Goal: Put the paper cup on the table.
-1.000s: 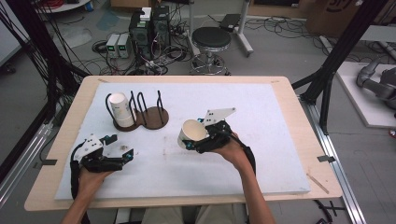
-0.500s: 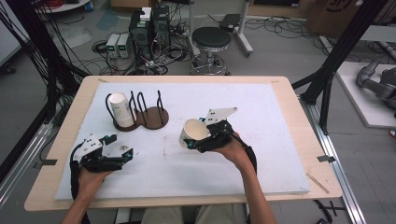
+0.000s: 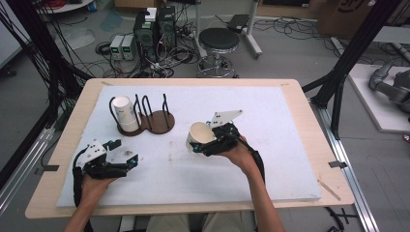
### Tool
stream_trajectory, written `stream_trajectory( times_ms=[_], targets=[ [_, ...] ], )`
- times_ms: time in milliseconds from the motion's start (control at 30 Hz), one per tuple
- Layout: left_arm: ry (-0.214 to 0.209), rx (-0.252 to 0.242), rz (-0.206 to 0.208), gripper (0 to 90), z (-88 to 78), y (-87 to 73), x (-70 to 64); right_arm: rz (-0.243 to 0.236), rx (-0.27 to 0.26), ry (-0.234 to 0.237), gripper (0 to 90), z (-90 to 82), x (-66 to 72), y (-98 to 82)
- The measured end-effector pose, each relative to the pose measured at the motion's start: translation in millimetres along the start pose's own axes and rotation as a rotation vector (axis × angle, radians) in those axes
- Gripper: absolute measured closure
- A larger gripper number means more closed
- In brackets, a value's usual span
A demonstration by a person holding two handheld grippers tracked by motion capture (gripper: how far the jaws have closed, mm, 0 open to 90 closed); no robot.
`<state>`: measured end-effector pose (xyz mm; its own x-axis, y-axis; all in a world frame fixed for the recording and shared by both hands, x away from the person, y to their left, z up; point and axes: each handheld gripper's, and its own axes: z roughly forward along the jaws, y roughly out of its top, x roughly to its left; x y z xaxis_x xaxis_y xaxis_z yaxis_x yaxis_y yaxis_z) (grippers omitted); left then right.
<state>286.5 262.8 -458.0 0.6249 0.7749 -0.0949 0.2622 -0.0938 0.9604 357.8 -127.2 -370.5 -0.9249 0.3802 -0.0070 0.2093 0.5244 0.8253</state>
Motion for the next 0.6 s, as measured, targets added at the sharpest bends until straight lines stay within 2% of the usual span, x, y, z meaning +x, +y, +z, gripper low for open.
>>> stream_trajectory(
  times_ms=[333, 600],
  targets=[
    [0.001, -0.001, 0.008, 6.7, -0.1, -0.2, -1.2, 0.012, 0.063, -0.036, 27.5, 12.9, -5.2, -1.9],
    [0.000, 0.003, 0.016, 6.7, 0.6, 0.0, -1.2, 0.011, 0.093, -0.043, 27.6, 24.2, -7.6, -2.0]
  ],
)
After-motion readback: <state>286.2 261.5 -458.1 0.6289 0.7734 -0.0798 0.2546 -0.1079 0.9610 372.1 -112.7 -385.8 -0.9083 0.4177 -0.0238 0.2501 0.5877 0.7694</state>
